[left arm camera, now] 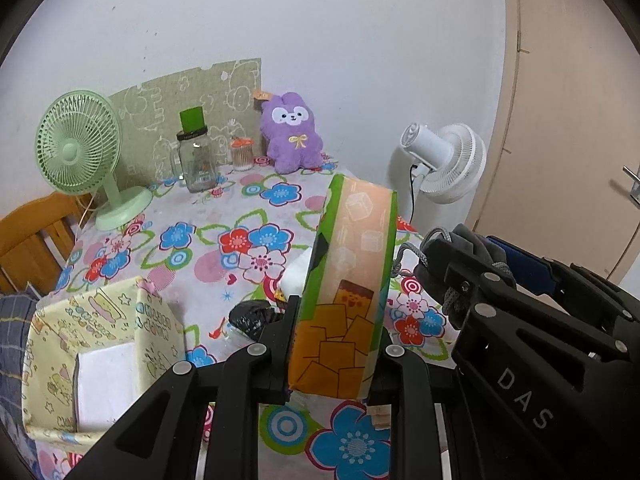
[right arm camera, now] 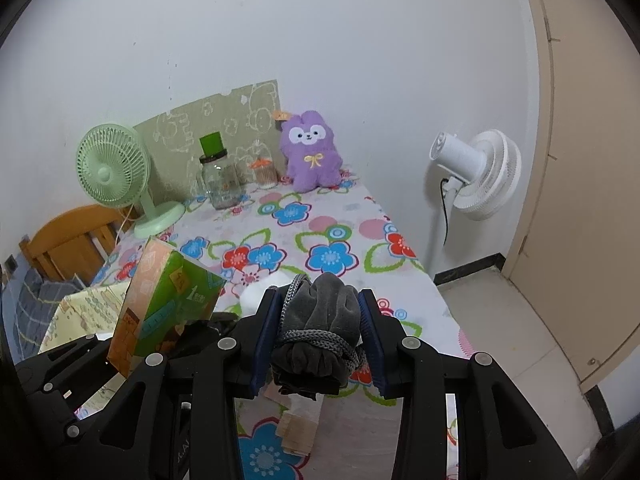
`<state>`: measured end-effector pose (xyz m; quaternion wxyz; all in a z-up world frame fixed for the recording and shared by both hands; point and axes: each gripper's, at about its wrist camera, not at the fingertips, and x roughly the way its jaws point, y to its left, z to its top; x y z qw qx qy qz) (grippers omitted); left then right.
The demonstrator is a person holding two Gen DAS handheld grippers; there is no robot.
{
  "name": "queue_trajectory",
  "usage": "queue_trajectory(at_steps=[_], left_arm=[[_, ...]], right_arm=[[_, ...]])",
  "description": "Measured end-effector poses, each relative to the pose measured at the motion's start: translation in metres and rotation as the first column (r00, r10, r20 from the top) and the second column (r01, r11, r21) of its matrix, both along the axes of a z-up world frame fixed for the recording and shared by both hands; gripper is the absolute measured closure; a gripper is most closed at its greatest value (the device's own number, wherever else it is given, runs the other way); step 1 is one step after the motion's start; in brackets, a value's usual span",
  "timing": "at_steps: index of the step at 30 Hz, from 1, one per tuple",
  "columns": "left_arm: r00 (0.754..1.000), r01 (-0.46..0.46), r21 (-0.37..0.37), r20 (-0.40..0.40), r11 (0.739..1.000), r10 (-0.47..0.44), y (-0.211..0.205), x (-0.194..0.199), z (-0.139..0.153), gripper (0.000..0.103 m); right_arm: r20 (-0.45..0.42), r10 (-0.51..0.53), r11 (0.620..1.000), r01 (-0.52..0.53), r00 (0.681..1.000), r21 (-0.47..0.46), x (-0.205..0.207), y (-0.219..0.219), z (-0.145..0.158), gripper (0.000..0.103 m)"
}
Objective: Organize soft objects
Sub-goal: 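Carry the tissue box and socks with both tools over the fabric storage box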
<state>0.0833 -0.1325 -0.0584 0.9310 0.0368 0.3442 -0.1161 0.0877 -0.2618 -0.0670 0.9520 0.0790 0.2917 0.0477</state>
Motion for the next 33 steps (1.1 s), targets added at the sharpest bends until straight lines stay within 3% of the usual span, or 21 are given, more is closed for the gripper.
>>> queue_trajectory(at_steps=[13,33], left_arm=[[0.999,-0.014,-0.007,0.038,1.000,0.015,0.023,-0.003,0.016,0.081],[0.992,-0.118,0.010,0.048,0.993,0.117,0.077,-0.004,0.022,0.081]], right_arm=[[0.036,0.022,1.000,-0.022,0.999,-0.015,-0.003,0.025,0.021,0.060],[0.044,0.152,0.988,-0.151,0.987,-0.035,0.005,0.088,0.033,0.060]])
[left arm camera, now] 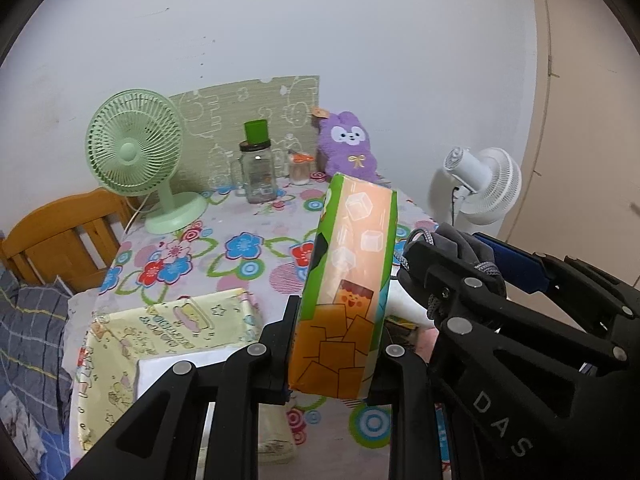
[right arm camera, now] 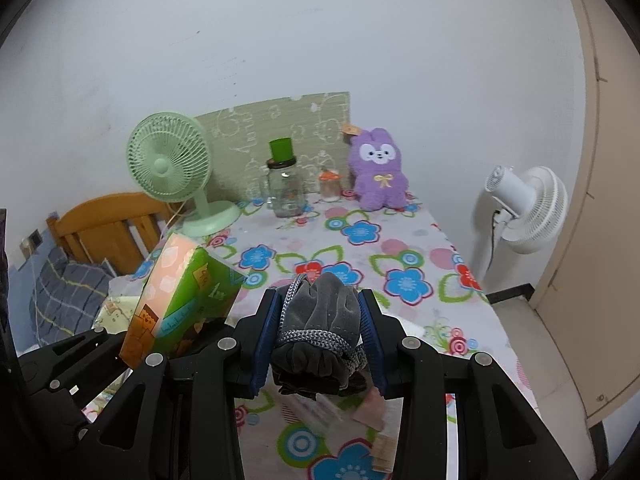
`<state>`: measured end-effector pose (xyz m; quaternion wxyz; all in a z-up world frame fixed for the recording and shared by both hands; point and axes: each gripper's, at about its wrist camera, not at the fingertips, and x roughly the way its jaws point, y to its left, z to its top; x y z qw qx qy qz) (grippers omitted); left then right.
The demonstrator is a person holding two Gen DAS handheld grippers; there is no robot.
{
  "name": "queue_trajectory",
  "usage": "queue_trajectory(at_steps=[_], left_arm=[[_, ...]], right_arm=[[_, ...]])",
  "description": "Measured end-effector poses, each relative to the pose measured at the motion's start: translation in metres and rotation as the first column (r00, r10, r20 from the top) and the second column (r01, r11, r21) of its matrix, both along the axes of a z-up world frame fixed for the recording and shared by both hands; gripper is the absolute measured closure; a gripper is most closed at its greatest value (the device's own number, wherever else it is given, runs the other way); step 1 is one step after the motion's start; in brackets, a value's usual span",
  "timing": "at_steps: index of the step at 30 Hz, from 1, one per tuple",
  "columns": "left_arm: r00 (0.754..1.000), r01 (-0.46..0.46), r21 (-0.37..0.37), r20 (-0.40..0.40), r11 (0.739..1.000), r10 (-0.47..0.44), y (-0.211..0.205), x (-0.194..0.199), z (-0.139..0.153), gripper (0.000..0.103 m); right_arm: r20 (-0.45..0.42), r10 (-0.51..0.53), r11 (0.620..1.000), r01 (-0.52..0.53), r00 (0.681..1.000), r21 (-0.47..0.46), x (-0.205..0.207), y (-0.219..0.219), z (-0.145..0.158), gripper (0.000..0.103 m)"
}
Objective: Organize soft objects
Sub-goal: 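Carry the tissue box and socks with both tools over the fabric storage box, then open left tool dropping the tissue box while right tool releases the socks into the box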
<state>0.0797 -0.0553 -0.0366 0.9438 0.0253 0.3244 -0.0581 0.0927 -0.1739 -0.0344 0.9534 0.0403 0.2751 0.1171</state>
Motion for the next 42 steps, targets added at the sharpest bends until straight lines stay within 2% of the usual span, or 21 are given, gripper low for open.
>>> queue_trajectory(at_steps=[13,20,36,38,42], left_arm=[[0.997,-0.072,0.016,-0.036,0.997,0.072,0.040,0.009,-0.011,0.081],[0.989,-0.116,0.017,-0.089,0.993,0.117,0.065,0.014,-0.022,0.081],[0.965,-0.195,0.045,-0.171,0.980,0.200,0.119,0.019,-0.043,0.080],[0.961,-0.201,0.049,-0.183,0.978,0.207,0.125,0.021,-0.047,0.078],[0.956,-0.213,0.074,-0.191,0.974,0.223,0.133,0.025,-0.055,0.063]], right_arm=[[-0.037,0.074,0.996,-0.075,0.997,-0.041,0.015,0.047,-0.005,0.060],[-0.064,0.118,0.991,-0.122,0.991,-0.055,0.021,0.074,-0.010,0.060],[-0.130,0.243,0.963,-0.255,0.961,-0.082,0.032,0.139,-0.025,0.060],[-0.143,0.254,0.960,-0.267,0.957,-0.085,0.034,0.146,-0.029,0.060],[-0.171,0.268,0.954,-0.286,0.948,-0.089,0.040,0.156,-0.037,0.060]])
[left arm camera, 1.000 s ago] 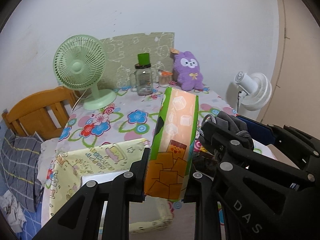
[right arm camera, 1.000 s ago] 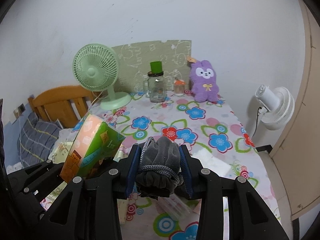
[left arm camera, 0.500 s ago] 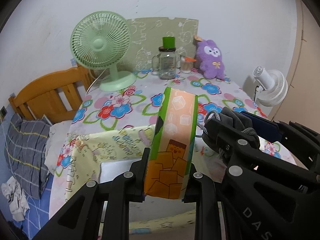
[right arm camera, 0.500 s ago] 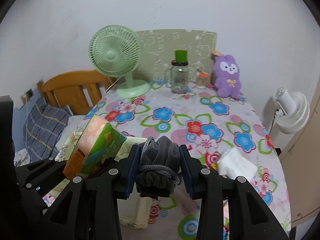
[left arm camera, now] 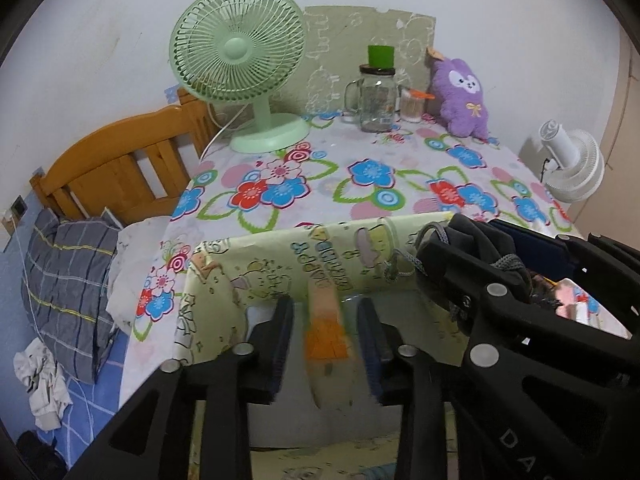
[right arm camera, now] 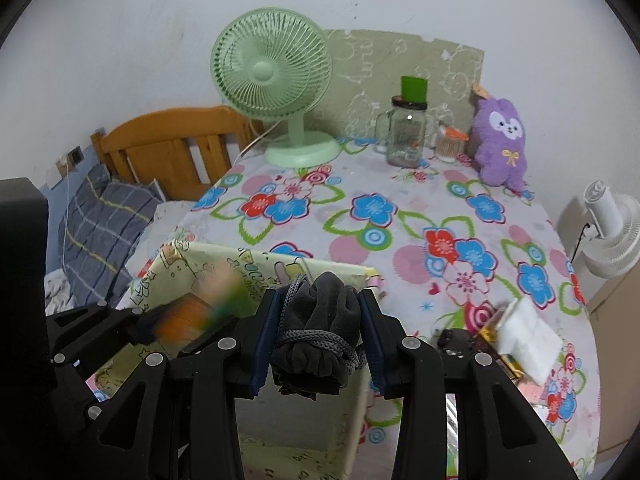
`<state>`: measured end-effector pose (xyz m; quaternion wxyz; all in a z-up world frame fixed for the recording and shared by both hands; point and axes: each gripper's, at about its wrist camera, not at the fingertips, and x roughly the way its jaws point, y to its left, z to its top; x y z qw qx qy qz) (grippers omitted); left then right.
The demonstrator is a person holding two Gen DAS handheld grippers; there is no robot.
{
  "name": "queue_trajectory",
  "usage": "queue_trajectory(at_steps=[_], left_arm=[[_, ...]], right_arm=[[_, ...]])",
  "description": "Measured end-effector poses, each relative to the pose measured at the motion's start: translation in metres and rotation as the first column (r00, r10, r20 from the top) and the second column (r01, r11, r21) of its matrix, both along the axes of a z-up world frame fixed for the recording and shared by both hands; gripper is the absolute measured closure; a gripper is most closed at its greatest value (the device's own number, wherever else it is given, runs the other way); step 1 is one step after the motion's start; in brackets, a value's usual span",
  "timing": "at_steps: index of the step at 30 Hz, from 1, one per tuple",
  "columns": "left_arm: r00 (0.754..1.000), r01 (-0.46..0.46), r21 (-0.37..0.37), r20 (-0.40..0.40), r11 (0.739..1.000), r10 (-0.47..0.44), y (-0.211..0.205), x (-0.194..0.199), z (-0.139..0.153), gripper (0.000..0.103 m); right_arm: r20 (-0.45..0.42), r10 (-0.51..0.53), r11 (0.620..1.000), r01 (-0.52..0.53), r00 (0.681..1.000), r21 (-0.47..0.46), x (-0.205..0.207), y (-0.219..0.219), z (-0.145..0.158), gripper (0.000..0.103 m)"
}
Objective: Organize soft objects
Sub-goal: 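Open left tool dropping the tissue box while right tool releases the socks into the box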
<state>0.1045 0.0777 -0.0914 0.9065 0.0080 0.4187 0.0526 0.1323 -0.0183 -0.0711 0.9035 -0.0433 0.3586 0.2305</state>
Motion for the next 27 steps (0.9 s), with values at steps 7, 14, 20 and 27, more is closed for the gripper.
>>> queue_trajectory(at_steps=[7,14,20,27], left_arm=[[1.000,-0.007,0.049,-0.028,0.999,0.009,0.009,0.006,-0.013,0.041],[0.999,0.014,0.071,-0.044,0.997,-0.011,0.009,0.011,-0.021,0.039],[0.998,0.037,0.095,-0.051,0.995,-0.033,0.010,0.015,-0.025,0.039],[0.999,0.031,0.060,-0.037,0.998,-0.029,0.009,0.008,-0.016,0.033]], right_arm=[[-0.050,0.018,1.000,-0.019,0.999,-0.022,0.009,0.014,-0.015,0.060],[-0.093,-0.012,0.998,0.007,0.996,-0.057,0.019,0.017,-0.029,0.060],[-0.070,-0.034,0.993,0.026,0.997,-0.118,0.018,0.020,-0.032,0.060],[-0.086,-0.022,0.997,0.015,0.996,-0.074,0.017,0.017,-0.027,0.043]])
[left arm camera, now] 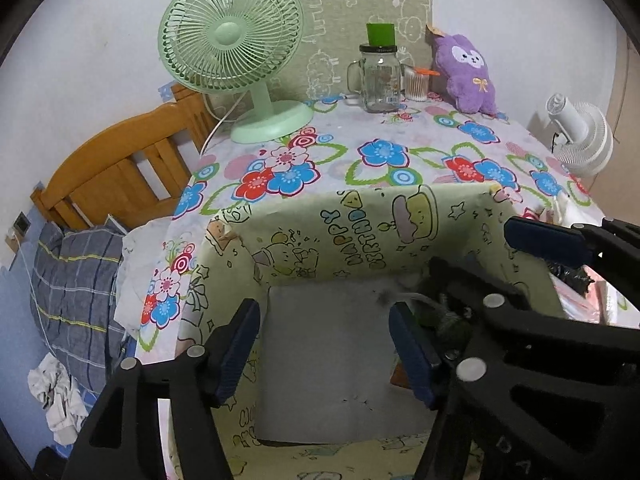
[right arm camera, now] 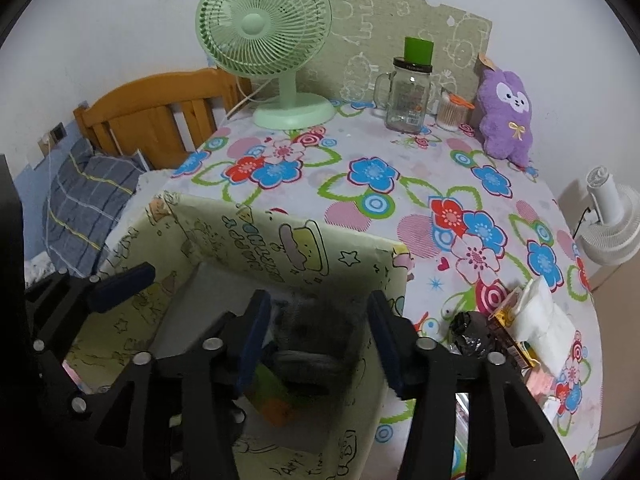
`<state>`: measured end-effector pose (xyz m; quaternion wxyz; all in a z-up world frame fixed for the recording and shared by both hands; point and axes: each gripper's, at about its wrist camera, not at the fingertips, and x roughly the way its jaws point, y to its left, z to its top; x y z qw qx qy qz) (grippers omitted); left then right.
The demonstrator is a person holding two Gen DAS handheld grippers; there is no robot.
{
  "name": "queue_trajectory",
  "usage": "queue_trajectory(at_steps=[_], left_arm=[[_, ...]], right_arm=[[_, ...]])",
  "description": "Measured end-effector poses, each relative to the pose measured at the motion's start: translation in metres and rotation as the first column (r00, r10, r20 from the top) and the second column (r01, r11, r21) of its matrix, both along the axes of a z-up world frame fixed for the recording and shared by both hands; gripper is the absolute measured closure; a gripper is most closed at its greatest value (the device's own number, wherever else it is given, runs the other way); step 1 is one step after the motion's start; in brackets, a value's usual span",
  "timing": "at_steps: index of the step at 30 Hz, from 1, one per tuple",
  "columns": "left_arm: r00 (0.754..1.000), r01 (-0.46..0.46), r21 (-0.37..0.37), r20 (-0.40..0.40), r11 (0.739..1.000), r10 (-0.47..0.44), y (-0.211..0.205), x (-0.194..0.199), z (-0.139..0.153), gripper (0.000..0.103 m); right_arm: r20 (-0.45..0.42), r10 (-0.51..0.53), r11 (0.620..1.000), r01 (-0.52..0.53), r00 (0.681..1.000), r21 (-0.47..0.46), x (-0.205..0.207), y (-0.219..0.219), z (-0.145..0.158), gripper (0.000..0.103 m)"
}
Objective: Organize soft objects
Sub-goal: 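Open left tool dropping the tissue box while right tool releases the socks into the box, then withdraw both tools from the storage box back to the pile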
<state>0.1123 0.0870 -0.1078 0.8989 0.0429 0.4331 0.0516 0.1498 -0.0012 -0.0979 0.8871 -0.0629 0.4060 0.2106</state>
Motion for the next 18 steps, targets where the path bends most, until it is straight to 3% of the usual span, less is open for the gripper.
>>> queue_trajectory(at_steps=[6,9,18], left_arm=[[1.000,-0.016,-0.005,0.012,1.000,0.016,-0.003,-0.007,0.011,0.025],[0.999,-0.034,0.017,0.024,0.999,0.033,-0.008,-0.012,0.018,0.019],[0.997,-0.023,0.019,0.076,1.000,0.021,-0.032,-0.026,0.035,0.017]], right_arm=[[0.034,-0.004,1.000,0.003,0.999,0.016,-0.008,-0.005,0.013,0.026],[0.052,-0.006,1.000,0.004,0.999,0.031,-0.014,-0.011,0.019,0.025],[0.095,-0.038,0.997,0.032,0.995,0.064,-0.030,-0.037,0.036,0.025]])
